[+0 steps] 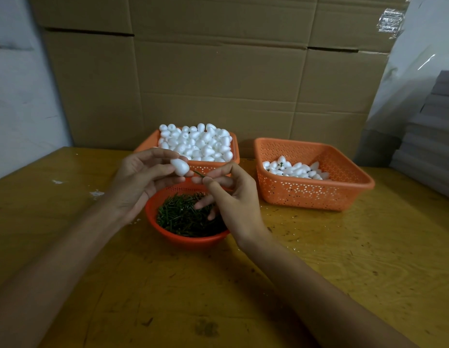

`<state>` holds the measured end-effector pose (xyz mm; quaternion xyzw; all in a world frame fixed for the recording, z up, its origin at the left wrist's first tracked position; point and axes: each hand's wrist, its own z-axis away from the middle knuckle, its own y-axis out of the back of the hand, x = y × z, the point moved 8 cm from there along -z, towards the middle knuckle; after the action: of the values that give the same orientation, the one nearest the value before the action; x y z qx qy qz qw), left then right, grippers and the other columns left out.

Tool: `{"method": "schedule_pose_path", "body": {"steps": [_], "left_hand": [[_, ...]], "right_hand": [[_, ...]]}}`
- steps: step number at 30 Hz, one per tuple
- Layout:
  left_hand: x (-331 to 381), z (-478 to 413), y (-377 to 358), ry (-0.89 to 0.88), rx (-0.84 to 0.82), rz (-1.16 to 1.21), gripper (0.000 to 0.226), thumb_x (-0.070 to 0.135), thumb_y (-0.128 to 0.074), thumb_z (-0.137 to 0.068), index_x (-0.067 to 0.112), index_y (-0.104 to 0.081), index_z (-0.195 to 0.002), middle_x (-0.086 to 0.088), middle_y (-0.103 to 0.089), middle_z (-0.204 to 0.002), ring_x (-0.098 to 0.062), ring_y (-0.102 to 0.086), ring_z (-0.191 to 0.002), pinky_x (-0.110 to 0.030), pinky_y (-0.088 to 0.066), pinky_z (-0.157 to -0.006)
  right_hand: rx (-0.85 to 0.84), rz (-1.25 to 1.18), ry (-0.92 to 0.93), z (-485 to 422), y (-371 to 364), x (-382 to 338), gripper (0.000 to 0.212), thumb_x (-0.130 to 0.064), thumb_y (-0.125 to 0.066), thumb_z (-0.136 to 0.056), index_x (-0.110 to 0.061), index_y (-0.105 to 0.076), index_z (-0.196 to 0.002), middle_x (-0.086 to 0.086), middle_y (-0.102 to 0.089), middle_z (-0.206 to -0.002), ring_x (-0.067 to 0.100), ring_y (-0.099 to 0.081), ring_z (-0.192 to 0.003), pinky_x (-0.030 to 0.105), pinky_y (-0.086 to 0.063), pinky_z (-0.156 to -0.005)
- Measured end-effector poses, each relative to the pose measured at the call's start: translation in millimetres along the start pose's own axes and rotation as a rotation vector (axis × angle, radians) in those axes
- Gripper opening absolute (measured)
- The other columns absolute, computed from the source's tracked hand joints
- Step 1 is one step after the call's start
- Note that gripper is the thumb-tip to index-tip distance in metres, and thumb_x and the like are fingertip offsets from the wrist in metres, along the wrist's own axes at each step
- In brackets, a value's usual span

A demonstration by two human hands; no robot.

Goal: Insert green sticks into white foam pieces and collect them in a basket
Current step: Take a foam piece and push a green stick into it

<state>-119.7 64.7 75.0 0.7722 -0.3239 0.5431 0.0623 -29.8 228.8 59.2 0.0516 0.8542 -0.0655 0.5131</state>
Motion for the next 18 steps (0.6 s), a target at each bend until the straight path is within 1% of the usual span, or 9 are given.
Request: {"method": "schedule_pose_path", "body": {"steps": [5, 7, 8, 9, 10, 12, 13, 15, 18], "left_hand": [[0.6, 0.5, -0.8, 0.005, 0.030, 0.013, 0.021, 0.011, -0.084, -0.078, 0.013, -0.078, -0.098, -0.022, -0.075, -0.115, -0.035, -0.078, -0.100, -0.029, -0.064, -0.078], [1.2, 1.0, -0.9, 0.022, 0.023, 0.024, 0.038, 0.022, -0.097, -0.066, 0.015, -0.078, -0.098, -0.019, -0.076, -0.114, -0.033, -0.077, -0.103, -0.029, -0.064, -0.078], [0.8, 0.9, 0.3, 0.027, 0.024, 0.029, 0.044, 0.025, -0.100, -0.062, 0.015, -0.078, -0.098, -0.018, -0.076, -0.115, -0.033, -0.076, -0.105, -0.030, -0.064, -0.079], [0.5, 0.7, 1.0, 0.030, 0.025, 0.035, 0.044, 0.023, -0.099, -0.062, 0.014, -0.077, -0.099, -0.018, -0.076, -0.115, -0.033, -0.076, -0.107, -0.030, -0.064, -0.079], [-0.1, 0.1, 1.6, 0.029, 0.022, 0.038, 0.037, 0.017, -0.094, -0.068, 0.013, -0.075, -0.100, -0.017, -0.076, -0.115, -0.034, -0.075, -0.108, -0.031, -0.064, -0.080], [-1.3, -0.9, 2.8, 0.018, 0.025, 0.041, 0.025, 0.003, -0.078, -0.078, 0.013, -0.073, -0.101, -0.016, -0.077, -0.114, -0.033, -0.076, -0.107, -0.033, -0.065, -0.080], [-1.9, -1.1, 3.4, 0.018, 0.026, 0.040, 0.026, -0.001, -0.074, -0.079, 0.013, -0.073, -0.100, -0.015, -0.077, -0.113, -0.031, -0.076, -0.106, -0.033, -0.065, -0.080], [-2.6, -1.5, 4.5, 0.018, 0.014, 0.047, 0.027, -0.005, -0.070, -0.080, 0.013, -0.071, -0.101, -0.015, -0.076, -0.114, -0.031, -0.076, -0.106, -0.034, -0.065, -0.080], [-4.0, -1.9, 6.4, 0.020, 0.001, 0.057, 0.031, -0.008, -0.069, -0.080, 0.011, -0.068, -0.105, -0.017, -0.075, -0.116, -0.037, -0.074, -0.111, -0.036, -0.065, -0.082]], "right_hand": [[-0.001, 0.013, 0.001, -0.6, 0.5, 0.4, 0.006, -0.010, -0.062, -0.105, -0.009, -0.057, -0.103, 0.006, -0.080, -0.106, 0.028, -0.076, -0.066, 0.029, -0.052, -0.046], [-0.007, 0.018, 0.007, -1.1, 0.0, 0.3, 0.006, -0.012, -0.062, -0.105, -0.011, -0.057, -0.103, 0.006, -0.080, -0.106, 0.028, -0.075, -0.066, 0.029, -0.051, -0.046], [-0.008, 0.022, 0.009, -1.4, -0.1, 0.2, 0.006, -0.012, -0.063, -0.105, -0.012, -0.057, -0.102, 0.006, -0.080, -0.106, 0.028, -0.075, -0.066, 0.028, -0.051, -0.046], [-0.010, 0.026, 0.010, -1.5, -0.2, 0.4, 0.007, -0.013, -0.063, -0.104, -0.012, -0.057, -0.102, 0.005, -0.080, -0.106, 0.027, -0.075, -0.066, 0.028, -0.051, -0.046], [-0.012, 0.030, 0.011, -1.6, -0.4, 0.4, 0.007, -0.013, -0.063, -0.104, -0.012, -0.057, -0.102, 0.005, -0.080, -0.105, 0.027, -0.075, -0.066, 0.028, -0.051, -0.046], [-0.015, 0.039, 0.011, -1.6, -0.6, 0.4, 0.007, -0.014, -0.063, -0.104, -0.012, -0.057, -0.102, 0.005, -0.080, -0.105, 0.027, -0.075, -0.066, 0.029, -0.051, -0.046], [-0.016, 0.042, 0.011, -1.6, -0.5, 0.5, 0.007, -0.014, -0.063, -0.105, -0.012, -0.057, -0.102, 0.004, -0.080, -0.105, 0.027, -0.075, -0.065, 0.029, -0.051, -0.046], [-0.016, 0.043, 0.010, -1.4, -0.2, 0.3, 0.007, -0.014, -0.063, -0.105, -0.012, -0.057, -0.102, 0.005, -0.080, -0.106, 0.027, -0.074, -0.065, 0.029, -0.051, -0.047], [-0.010, 0.046, 0.008, -1.5, 0.6, 0.4, 0.007, -0.012, -0.063, -0.105, -0.011, -0.057, -0.102, 0.005, -0.080, -0.106, 0.027, -0.074, -0.065, 0.029, -0.051, -0.047]]}}
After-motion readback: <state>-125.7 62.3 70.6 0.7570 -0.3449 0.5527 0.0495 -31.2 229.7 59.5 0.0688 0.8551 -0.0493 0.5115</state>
